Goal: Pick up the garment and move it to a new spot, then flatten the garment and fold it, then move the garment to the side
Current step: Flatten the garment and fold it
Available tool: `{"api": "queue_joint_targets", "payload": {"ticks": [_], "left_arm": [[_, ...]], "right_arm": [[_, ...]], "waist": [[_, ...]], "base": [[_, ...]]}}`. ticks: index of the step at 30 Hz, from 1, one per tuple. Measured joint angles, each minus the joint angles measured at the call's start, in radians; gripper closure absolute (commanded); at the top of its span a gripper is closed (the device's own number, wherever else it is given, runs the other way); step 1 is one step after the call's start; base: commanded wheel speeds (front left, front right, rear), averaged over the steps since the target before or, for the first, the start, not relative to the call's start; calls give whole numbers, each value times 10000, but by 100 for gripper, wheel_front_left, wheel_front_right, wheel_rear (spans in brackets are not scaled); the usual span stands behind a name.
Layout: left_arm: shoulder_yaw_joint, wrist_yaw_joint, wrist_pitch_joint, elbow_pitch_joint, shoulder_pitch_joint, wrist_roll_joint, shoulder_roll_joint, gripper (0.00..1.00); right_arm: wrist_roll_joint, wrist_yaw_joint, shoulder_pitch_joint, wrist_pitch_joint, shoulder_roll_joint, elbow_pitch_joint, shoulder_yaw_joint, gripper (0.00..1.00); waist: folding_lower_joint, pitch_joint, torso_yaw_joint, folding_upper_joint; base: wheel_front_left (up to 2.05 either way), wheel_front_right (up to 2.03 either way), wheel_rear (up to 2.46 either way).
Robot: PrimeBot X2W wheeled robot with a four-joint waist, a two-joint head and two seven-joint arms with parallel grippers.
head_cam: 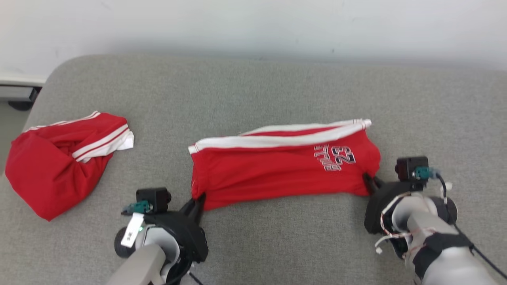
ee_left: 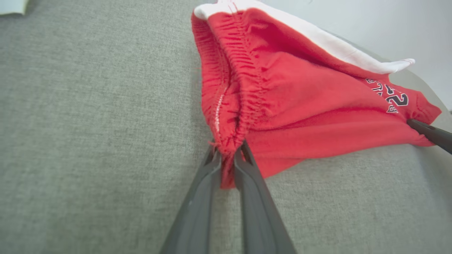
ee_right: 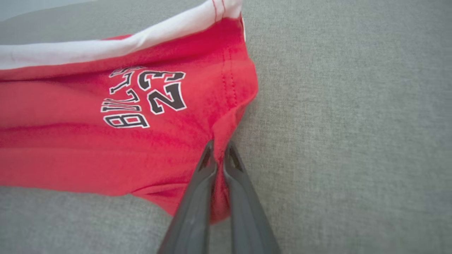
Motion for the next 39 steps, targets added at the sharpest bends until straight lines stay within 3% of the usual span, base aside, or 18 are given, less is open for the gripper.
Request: {"api": "queue_joint_targets", "payload": {"ticks": [18,32,39], "left_arm": [[-385,-2,-169,-614,1728,-71,282,100],[-546,31,-255,-1515,2554,36,754,100],[-546,288,-257,-1937,2734,46,917,100]], "right_arm": [[385,86,2394,-840,75,-631,-42,100],[412,86,3542,-1014,-73,-1770,-71,100],[334,15,3865,-1016,-165,-2313,23,100]], "waist": [[-2,-1436,-409,-1],[-1,-1712,-544,0],[0,-1688,-556,1]], "base": [[0,0,0],[0,0,0],[0,0,0]]}}
